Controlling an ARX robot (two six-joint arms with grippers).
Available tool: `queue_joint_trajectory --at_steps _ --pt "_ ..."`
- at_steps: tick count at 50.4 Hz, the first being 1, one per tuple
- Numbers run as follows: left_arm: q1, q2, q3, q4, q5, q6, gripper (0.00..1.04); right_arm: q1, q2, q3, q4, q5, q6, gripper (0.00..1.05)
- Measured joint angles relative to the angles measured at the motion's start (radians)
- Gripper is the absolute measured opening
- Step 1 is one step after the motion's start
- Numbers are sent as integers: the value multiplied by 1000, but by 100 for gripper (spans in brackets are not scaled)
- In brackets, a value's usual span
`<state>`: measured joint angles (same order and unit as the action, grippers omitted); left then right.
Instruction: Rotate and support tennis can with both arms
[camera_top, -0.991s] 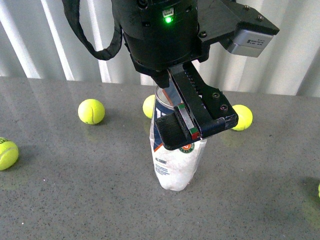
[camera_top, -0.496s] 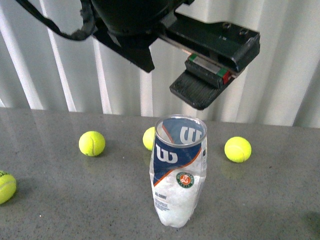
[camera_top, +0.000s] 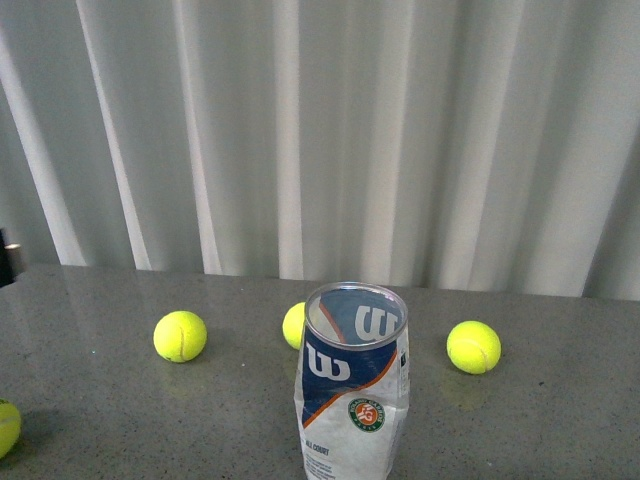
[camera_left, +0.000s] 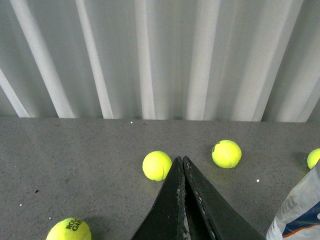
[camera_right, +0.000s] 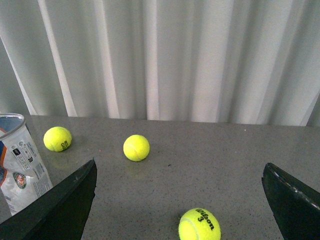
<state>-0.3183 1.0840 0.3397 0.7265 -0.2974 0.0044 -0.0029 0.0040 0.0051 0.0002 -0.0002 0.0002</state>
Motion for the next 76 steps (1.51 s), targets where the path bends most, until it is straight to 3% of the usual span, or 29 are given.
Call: queue_joint_trajectory --at_steps 13,37,40,44,50,76 --pt "109 -163 -139 -11 91 -5 4 0 0 0 0 -2 0 98" --pt "224 -418 -267 -141 206 -6 4 0 0 0 0 -1 0 98" --pt "281 -457 -278 -169 283 -6 4 0 0 0 0 -1 0 98" --pt "311 -515 -293 -212 293 -6 4 0 0 0 0 -1 0 98" --pt "316 -550 -315 -198 293 -7 4 0 0 0 0 -1 0 98" --pt "317 -806 -315 -446 295 -7 4 0 0 0 0 -1 0 98"
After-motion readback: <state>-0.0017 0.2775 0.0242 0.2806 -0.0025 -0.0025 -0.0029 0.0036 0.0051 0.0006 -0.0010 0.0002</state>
